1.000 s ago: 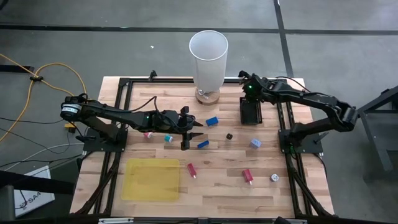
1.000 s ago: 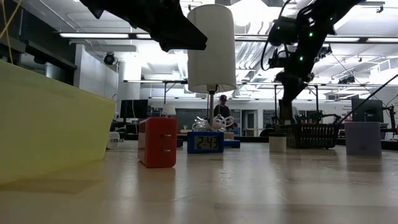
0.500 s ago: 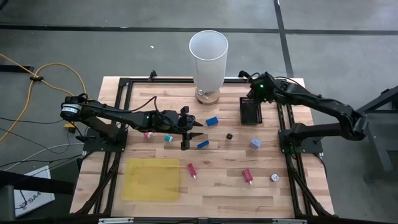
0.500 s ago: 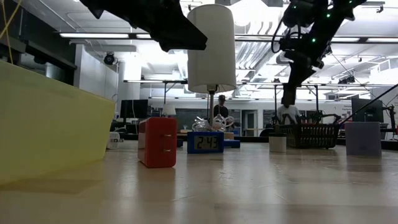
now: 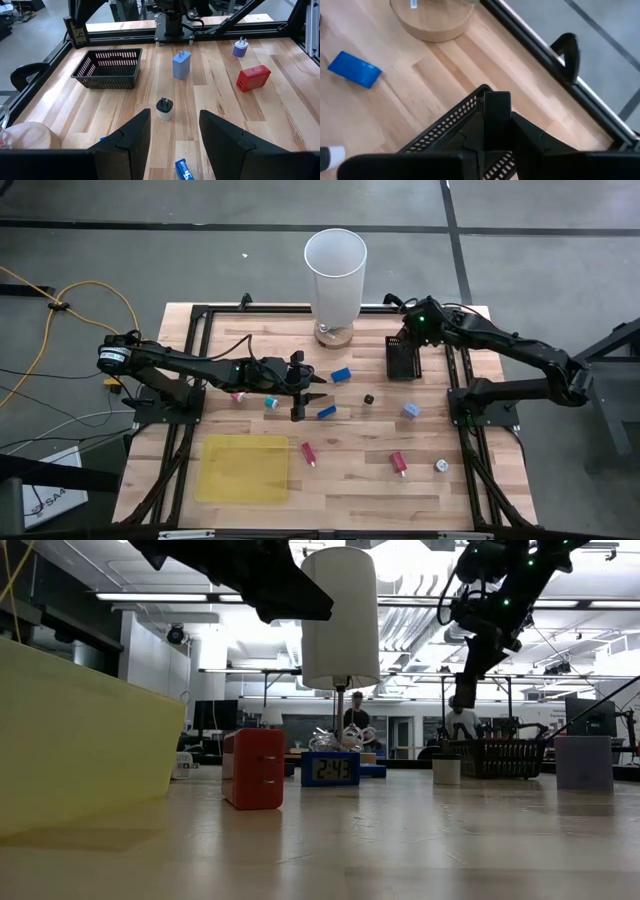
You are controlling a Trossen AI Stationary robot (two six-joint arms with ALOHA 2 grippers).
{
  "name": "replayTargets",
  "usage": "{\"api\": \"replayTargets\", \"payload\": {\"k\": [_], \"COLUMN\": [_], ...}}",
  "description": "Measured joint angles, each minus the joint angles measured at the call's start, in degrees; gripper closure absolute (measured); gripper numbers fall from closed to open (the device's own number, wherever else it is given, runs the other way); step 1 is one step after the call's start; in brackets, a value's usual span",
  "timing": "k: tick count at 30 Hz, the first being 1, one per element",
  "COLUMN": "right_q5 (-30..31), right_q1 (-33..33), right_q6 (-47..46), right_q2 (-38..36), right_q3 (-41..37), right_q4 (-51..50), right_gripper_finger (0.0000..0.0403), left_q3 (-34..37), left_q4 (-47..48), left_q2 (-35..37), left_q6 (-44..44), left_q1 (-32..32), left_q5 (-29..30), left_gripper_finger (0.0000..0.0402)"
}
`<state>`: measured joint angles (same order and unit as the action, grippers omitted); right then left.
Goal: Pick & Place Office items
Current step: Put the black digital clock into the black bin
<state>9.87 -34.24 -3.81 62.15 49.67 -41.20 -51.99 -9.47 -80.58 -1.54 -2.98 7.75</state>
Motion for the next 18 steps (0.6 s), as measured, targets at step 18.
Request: {"api": "replayTargets", "payload": {"k": [18], "right_q5": [-1.9], "right_q1": [1.7], "right_q6": [-5.4], "right_q2": [1.0], "right_q3": [-8.1], "right_q4": [4.7], "right_gripper_finger": [0.0343], "left_q3": [0.0], "left_q4": [0.1], "left_q2": [0.0], "left_q6": [0.0], "left_q1": [-0.1], "left_q5": [0.0], "left_gripper_finger": [0.024]}}
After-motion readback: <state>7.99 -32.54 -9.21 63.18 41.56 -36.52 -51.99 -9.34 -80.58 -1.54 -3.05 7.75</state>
